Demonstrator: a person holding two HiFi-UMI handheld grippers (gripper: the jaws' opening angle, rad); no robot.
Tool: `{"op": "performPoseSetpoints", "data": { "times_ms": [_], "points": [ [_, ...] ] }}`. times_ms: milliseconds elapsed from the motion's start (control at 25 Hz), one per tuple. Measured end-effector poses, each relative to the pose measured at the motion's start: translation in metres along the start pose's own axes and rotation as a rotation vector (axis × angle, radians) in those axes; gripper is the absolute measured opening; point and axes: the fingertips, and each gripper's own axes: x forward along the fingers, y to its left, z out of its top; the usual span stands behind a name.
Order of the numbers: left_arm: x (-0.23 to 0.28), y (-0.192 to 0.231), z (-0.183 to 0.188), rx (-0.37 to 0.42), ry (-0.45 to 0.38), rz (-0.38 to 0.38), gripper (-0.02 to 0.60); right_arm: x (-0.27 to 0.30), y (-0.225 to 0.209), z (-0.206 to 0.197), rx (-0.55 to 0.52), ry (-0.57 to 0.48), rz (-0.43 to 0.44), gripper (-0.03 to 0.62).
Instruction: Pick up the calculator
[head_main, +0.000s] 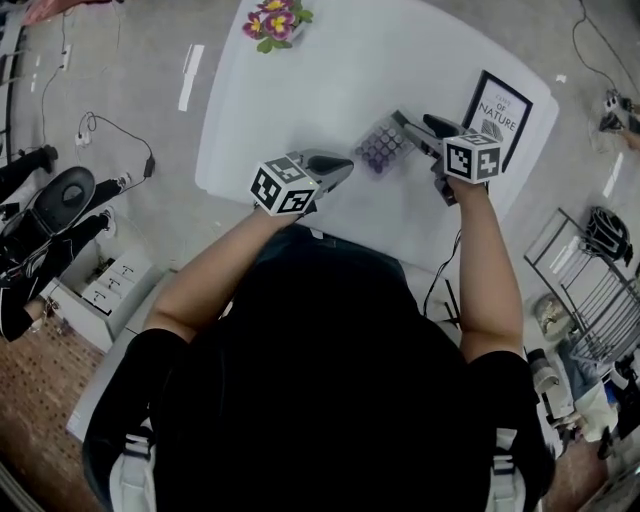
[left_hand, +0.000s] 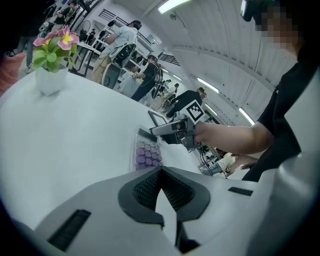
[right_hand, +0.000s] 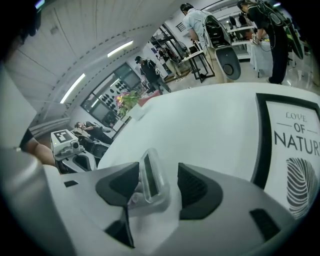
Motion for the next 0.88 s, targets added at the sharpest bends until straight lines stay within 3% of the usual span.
{"op": "performPoseSetpoints", "data": {
  "times_ms": [320,600,880],
  "points": [
    [0.029,0.014,-0.029,-0.056,0.078,-0.015,0.015,0.011,0.002,0.001,-0.021,0.006,0.067,0.229],
    [0.052,0.017,-0.046,-0.078,0.145,-0.024,0.015,0.021,0.018,-0.008,-0.135,0.067,0.135,0.227],
    [0.054,0.016,-0.045,-0.095,0.168,-0.037,0.015,0.02,0.016,-0.007,-0.066,0.08,0.15,0.198]
  ]
}}
